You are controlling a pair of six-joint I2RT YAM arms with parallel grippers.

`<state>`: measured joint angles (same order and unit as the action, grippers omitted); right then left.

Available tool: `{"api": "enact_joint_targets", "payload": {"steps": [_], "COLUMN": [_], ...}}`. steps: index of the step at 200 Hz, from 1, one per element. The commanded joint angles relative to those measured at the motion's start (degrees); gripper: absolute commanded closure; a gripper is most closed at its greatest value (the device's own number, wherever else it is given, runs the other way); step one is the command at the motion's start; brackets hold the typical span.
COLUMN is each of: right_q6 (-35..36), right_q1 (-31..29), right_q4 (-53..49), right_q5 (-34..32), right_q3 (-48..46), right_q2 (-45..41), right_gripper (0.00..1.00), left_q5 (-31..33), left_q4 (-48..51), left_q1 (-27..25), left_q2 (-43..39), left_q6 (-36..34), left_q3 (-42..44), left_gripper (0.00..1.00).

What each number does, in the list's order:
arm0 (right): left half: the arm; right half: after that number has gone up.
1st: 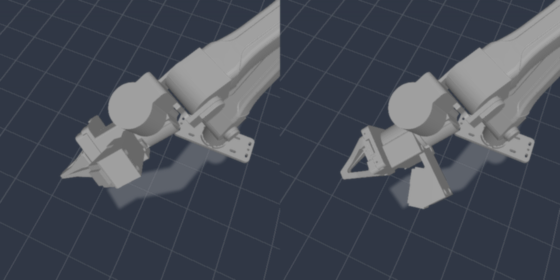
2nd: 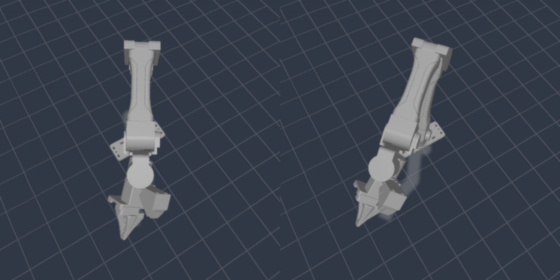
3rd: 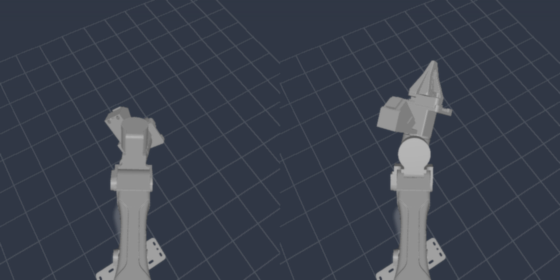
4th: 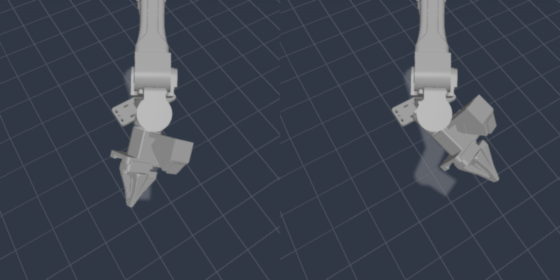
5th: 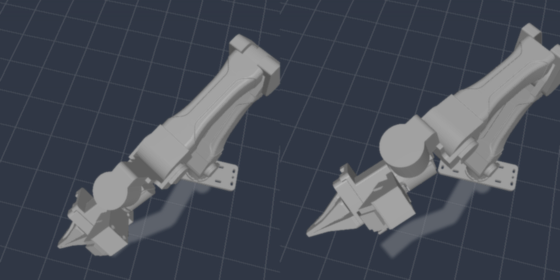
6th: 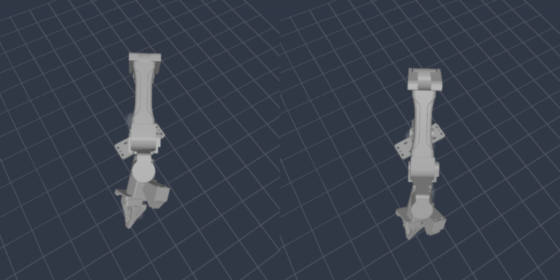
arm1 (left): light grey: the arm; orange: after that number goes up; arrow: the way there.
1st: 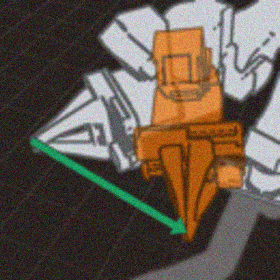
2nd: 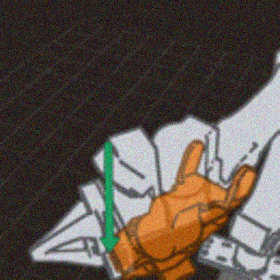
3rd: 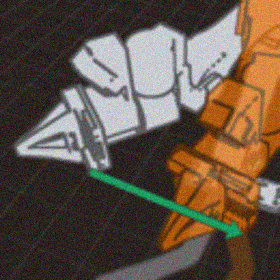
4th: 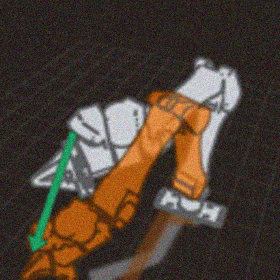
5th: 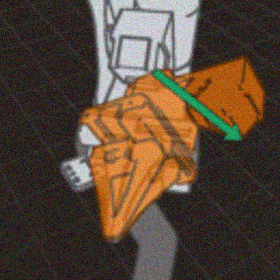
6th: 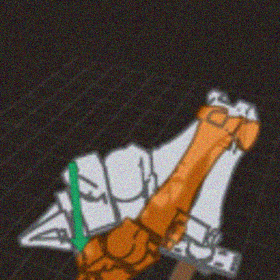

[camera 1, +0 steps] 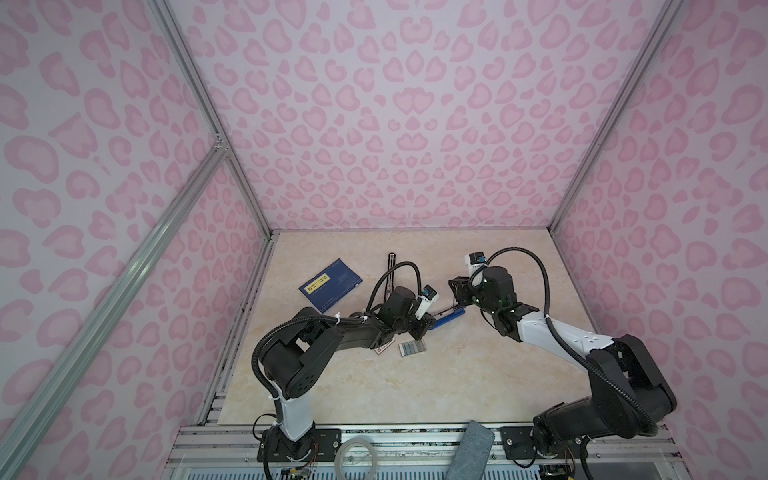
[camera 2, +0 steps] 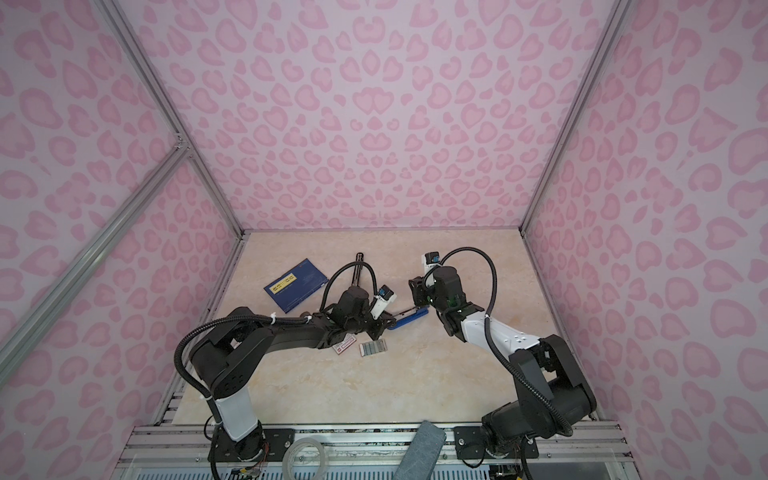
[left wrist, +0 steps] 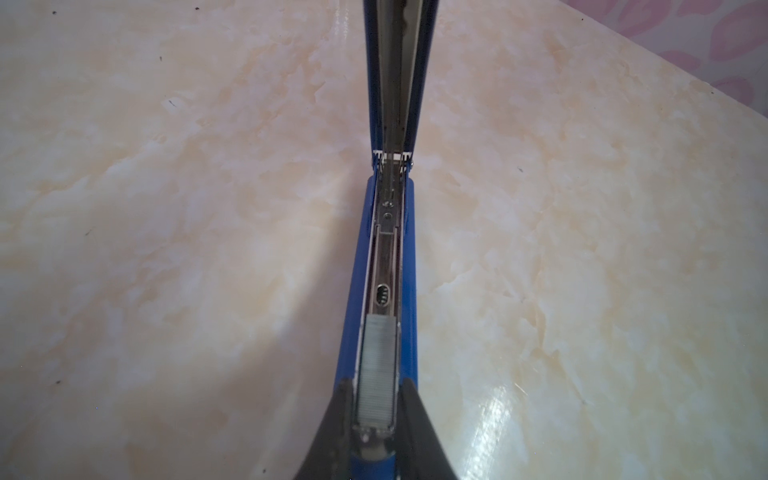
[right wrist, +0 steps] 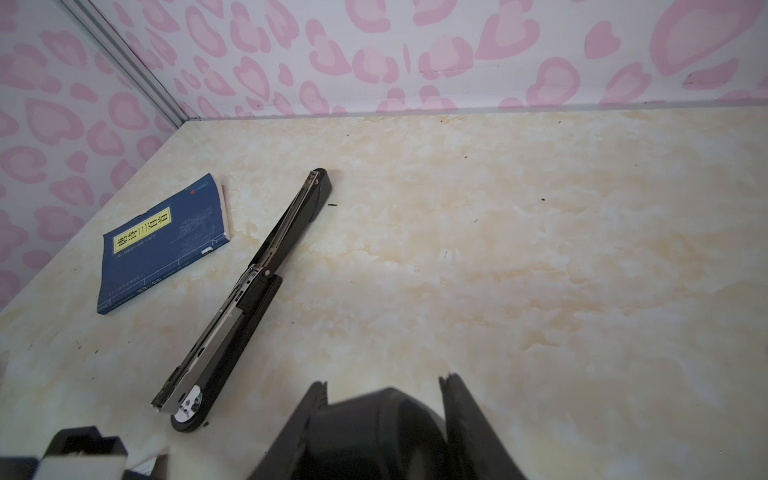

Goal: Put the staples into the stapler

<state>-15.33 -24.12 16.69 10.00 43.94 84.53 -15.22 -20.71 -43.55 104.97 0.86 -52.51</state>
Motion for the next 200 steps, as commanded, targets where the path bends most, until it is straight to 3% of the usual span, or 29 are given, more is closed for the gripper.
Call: {"api": "enact_joint_targets", "payload": {"steps": [1, 200], "right_q6": [-4.8, -1.5], "right_q1": [-1.7, -9.1], "right_q4": [-4.2, -5.6], "right_q5": [5.8, 3.0], "right_q3": [-0.4, 0.8], "right_q2": [0.0, 0.9], "right_gripper": [0.57, 0.54], "left_q5": [-1.3, -1.6], "left_q4": [-6.4, -5.7], "left_q1": [-0.1, -0.1], "left_q2": [-0.9, -1.1], "left_q6": [1.1, 1.7], "left_q3": [-1.2, -3.8], "left_gripper": [0.87, 0.87]}}
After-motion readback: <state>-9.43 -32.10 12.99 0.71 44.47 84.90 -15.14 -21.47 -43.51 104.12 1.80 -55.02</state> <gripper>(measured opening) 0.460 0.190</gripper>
